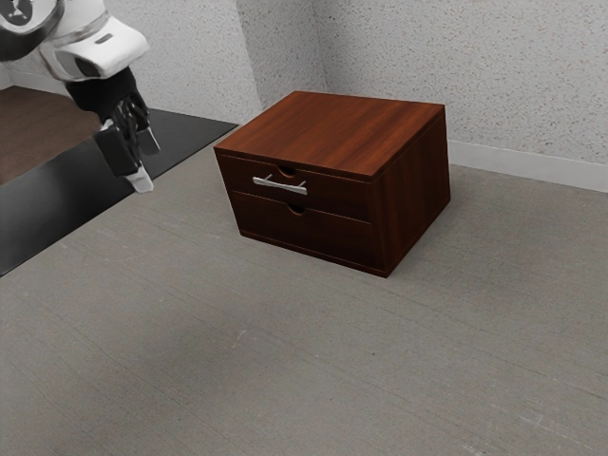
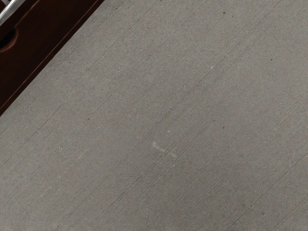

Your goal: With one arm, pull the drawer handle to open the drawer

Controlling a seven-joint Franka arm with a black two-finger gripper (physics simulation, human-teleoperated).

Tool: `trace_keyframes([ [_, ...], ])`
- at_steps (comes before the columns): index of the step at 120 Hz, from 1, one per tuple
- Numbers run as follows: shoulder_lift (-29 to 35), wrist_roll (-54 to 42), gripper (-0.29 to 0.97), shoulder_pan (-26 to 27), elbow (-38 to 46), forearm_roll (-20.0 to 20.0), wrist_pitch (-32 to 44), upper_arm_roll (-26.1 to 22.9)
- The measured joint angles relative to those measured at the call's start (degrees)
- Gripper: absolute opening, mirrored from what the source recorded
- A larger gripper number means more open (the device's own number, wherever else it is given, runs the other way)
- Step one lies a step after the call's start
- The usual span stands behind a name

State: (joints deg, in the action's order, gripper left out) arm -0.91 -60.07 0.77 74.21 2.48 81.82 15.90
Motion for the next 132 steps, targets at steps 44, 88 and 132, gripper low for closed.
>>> trace_keyframes([
  [44,3.65,-2.40,0.68,1.49,2.75,-0.34,0.09,-1.79],
  [88,14.49,-21.80,0.68,1.19,24.84,-6.54,21.17,-9.67],
  [132,1.54,-42.04,0.68,-1.53,16.94,-4.74,34.96,-10.30],
])
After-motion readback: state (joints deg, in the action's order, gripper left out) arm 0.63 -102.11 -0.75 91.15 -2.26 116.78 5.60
